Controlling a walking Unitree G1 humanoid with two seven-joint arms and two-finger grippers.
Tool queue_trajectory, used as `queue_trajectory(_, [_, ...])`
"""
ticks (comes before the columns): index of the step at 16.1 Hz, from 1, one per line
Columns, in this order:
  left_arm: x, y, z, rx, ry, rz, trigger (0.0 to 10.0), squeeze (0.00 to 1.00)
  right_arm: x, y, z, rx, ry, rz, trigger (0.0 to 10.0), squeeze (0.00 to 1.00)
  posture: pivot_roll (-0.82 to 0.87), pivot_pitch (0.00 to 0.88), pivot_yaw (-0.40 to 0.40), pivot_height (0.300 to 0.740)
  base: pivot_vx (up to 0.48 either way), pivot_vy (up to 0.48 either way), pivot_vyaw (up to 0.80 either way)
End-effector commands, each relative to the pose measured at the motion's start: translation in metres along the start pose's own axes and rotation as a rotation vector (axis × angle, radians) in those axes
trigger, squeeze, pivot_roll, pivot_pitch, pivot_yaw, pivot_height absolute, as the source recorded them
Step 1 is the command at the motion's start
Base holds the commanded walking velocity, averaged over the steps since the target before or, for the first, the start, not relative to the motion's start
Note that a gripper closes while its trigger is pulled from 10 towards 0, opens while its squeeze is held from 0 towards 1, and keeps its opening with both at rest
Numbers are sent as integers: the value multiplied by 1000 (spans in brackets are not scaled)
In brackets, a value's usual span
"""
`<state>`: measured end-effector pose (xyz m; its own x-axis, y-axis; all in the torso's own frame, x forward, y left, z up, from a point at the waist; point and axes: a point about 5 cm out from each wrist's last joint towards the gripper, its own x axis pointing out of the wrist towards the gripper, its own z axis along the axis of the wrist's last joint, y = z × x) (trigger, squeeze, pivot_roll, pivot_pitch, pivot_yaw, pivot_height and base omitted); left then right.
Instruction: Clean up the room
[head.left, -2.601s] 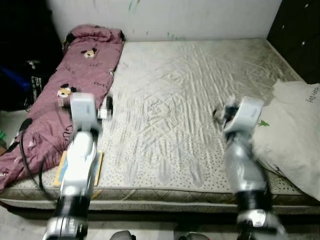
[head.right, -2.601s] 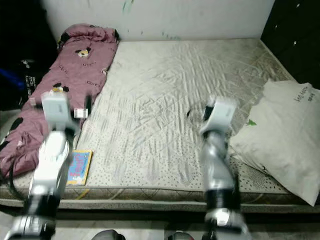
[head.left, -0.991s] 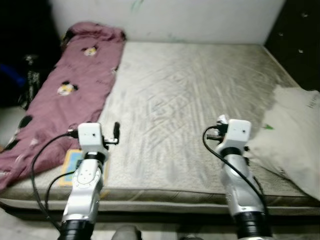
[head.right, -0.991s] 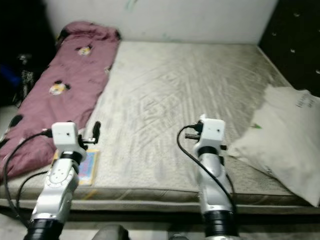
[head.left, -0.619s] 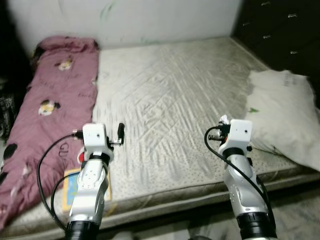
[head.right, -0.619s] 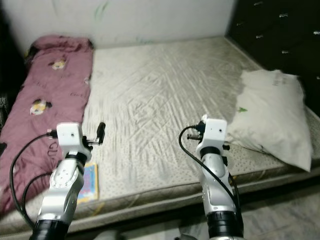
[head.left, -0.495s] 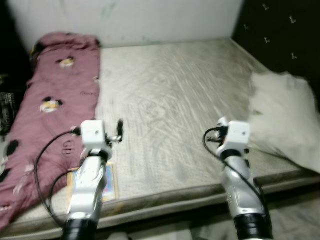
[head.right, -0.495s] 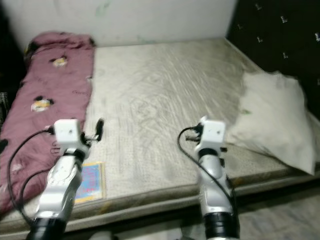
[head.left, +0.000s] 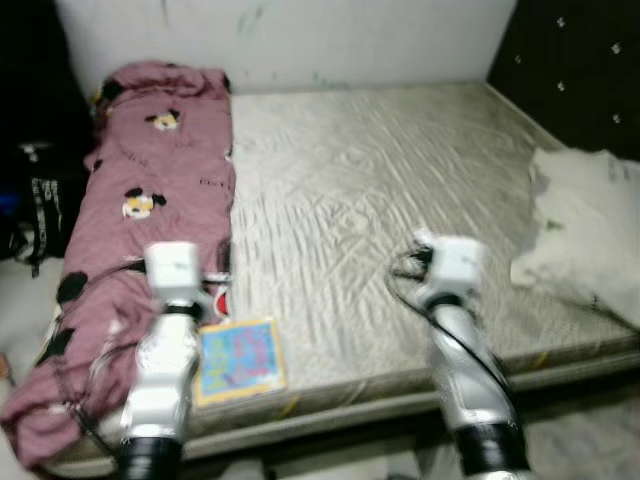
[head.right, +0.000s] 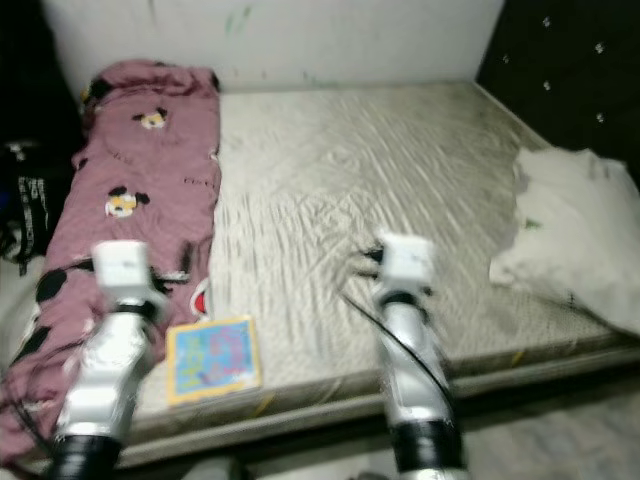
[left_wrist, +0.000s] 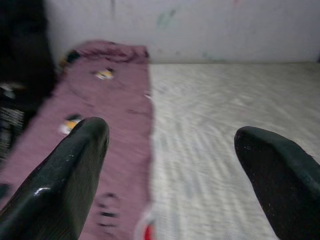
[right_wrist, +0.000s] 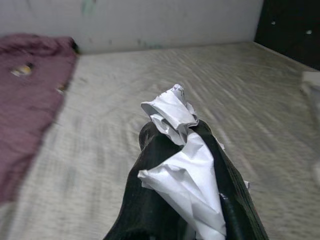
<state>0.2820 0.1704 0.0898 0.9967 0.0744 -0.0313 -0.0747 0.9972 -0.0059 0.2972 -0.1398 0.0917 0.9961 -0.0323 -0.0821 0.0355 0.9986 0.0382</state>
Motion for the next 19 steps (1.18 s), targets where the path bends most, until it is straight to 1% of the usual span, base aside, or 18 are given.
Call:
queue_trajectory(1, [1,-8,2,4,-7,-21,10000,0,0,-11,2,-12,-9,-24,10000,0,37,0,23,740,0,0,0])
queue_trajectory(2, [1,-9,0,-9,12,-18,10000,0,0,-10,3,-52,-16,-13,10000,0,36,0,23,740,0,0,0])
queue_trajectory(3, [1,-9,0,-18,10,-26,10000,0,0,-8,5,-38,-28,6,10000,0,36,0,23,740,0,480,481])
queue_trajectory(5, [1,-9,0,-18,12,-26,10000,0,-1,-5,7,-41,-42,22,10000,0,37,0,23,740,0,480,794])
queue_trajectory(9, [2,-9,0,-23,18,-17,10000,0,0,-6,6,-33,-38,18,10000,0,38,0,24,740,0,480,700])
queue_trajectory(16, [4,-10,1,-23,18,-13,10000,0,1,-4,8,-37,-44,24,10000,0,38,0,25,740,0,480,0])
queue_trajectory(19, [5,-10,1,-22,15,-10,10000,0,2,-3,8,-62,-52,23,10000,0,40,0,26,740,0,480,148])
